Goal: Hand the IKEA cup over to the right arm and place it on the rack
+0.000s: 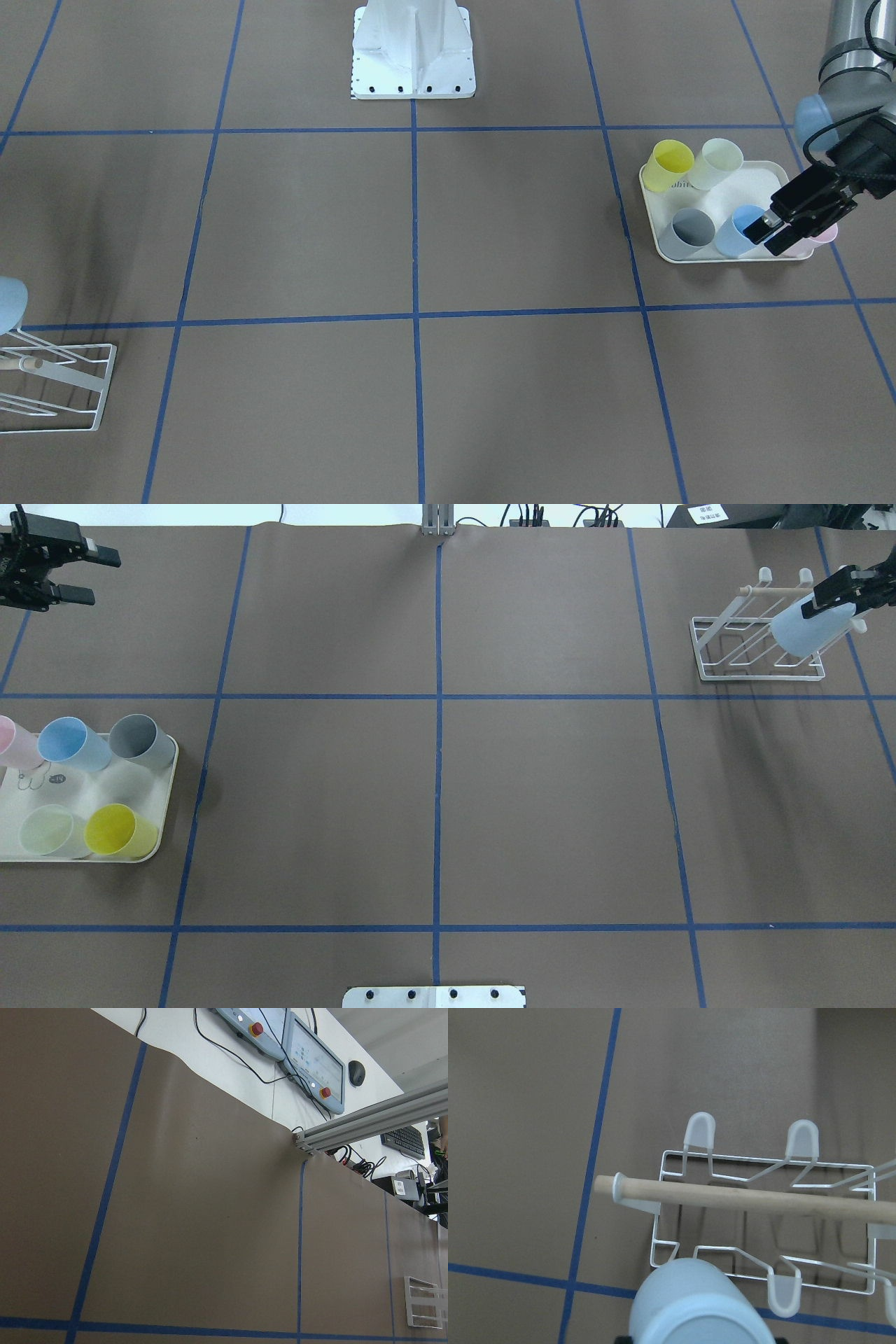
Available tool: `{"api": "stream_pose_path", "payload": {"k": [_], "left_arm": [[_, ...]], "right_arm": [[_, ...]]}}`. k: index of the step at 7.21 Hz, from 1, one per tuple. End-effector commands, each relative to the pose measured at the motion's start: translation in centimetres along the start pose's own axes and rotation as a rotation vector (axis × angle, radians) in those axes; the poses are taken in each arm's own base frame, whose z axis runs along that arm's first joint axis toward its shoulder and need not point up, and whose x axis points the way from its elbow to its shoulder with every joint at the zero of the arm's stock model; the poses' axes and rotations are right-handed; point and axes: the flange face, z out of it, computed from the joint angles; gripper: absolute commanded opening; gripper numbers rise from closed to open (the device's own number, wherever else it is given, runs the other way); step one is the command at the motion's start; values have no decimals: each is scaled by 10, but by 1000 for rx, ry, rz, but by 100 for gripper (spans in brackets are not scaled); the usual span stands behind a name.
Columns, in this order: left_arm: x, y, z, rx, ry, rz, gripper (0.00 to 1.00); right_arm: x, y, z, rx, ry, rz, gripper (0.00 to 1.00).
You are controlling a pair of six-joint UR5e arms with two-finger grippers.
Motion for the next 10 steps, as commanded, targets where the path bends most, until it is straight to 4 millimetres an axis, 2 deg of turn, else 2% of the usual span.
{"api": "stream_pose_path", "payload": {"k": [1,2,4,5,6,8,9,10], "left_arm": [[0,0,0,0,0,0,100],[1,0,0,0,1,1,100],[1,0,0,0,1,1,100],[2,0,-1,2,2,2,100],[2,0,-1,2,2,2,100],[2,0,0,3,2,2,100],[1,-1,-1,5,1,2,100],[-2,-2,-1,6,-4,7,100]], "right_arm": [[1,-1,14,-23,6,3,12],[-1,-10,18,-25,6,3,14],[-7,-17,34,-38,24,-5,31],[-17,-25,39,-30,39,-21,43],[-17,-26,44,-36,43,-20,63],[-8,-26,51,-51,49,-93,88],[-8,-26,51,-51,49,-95,97],[-8,-26,51,-52,48,-94,98]]}}
